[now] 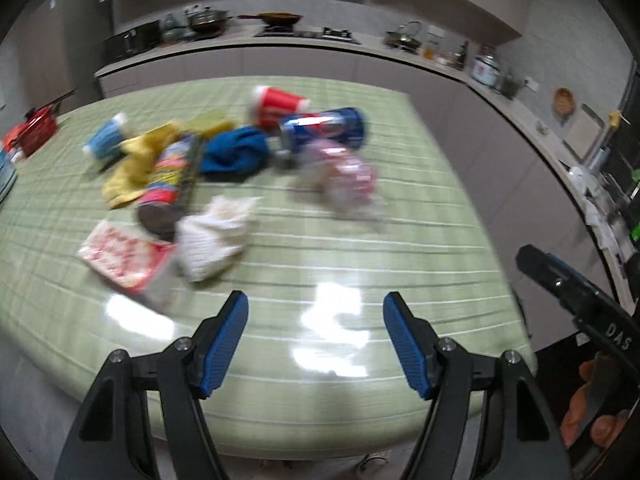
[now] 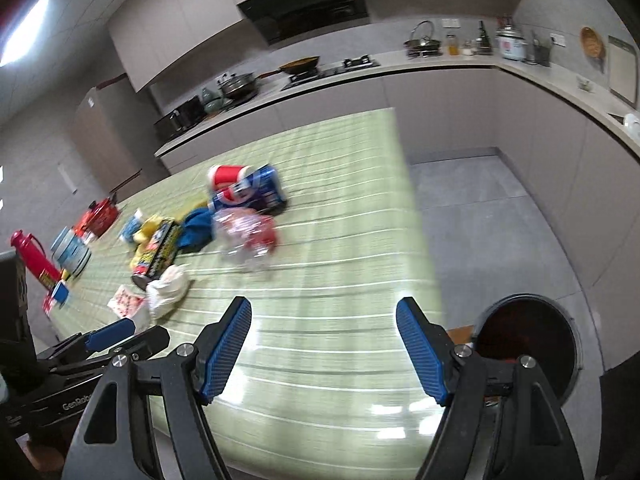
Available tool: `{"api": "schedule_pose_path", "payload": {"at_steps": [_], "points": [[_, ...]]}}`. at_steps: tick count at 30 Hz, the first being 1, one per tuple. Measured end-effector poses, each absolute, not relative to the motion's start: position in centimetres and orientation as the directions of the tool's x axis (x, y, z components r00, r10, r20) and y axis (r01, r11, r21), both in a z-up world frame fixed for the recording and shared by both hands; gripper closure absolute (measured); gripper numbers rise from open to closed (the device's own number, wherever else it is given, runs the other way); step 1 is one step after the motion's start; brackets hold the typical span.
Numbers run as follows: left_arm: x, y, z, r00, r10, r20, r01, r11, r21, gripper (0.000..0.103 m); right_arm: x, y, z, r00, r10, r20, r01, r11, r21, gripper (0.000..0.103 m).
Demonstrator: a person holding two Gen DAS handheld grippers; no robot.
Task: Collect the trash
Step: 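Move both tools back over the island toward the carton and paper towel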
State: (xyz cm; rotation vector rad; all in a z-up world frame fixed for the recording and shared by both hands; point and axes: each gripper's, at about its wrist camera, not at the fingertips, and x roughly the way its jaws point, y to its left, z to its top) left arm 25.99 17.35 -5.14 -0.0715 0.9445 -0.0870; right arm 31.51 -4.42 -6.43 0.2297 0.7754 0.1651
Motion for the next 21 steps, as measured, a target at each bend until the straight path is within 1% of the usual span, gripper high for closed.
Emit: {"api": "schedule_pose_path", "payload": {"at_steps": [7, 12, 16, 19, 21], "points": [[26.4, 24.8, -6.3, 0.564, -0.043, -0.824, -0.014, 0.998, -0.062, 0.032, 32.6, 3.5, -8.4, 0.669, 0.266, -0.694, -0.098, 0.957, 0.273, 0.026], [26.4, 28.9, -6.2, 0.552, 0.002, -0.834, -0.103, 0.993, -0.065, 0.032, 33.3, 8.3, -9.2, 0.619, 0.316, -0.719, -0.167, 0.948, 0.272, 0.026], [26.2, 30.2, -6.1, 0.558, 0.064, -0.827, -0.174, 0.984, -0.041, 0.032, 34.3, 10.8, -9.5, 0.594, 0.347, -0.726, -0.251, 0.937, 0.243, 0.026], [25.9, 30.6, -6.2, 0.548, 0.077, -0.833, -0.206, 0.978, -0.045, 0.032, 35.2, 12.2, -10.3, 0.565, 0.389, -0.728, -0.3, 0.918, 0.258, 0.026], [25.7, 30.7, -6.2, 0.545, 0.098, -0.832, -0.204, 0.979, -0.018, 0.032, 35.5, 13.1, -10.7, 0.552, 0.414, -0.723, -0.32, 0.907, 0.275, 0.026]]}}
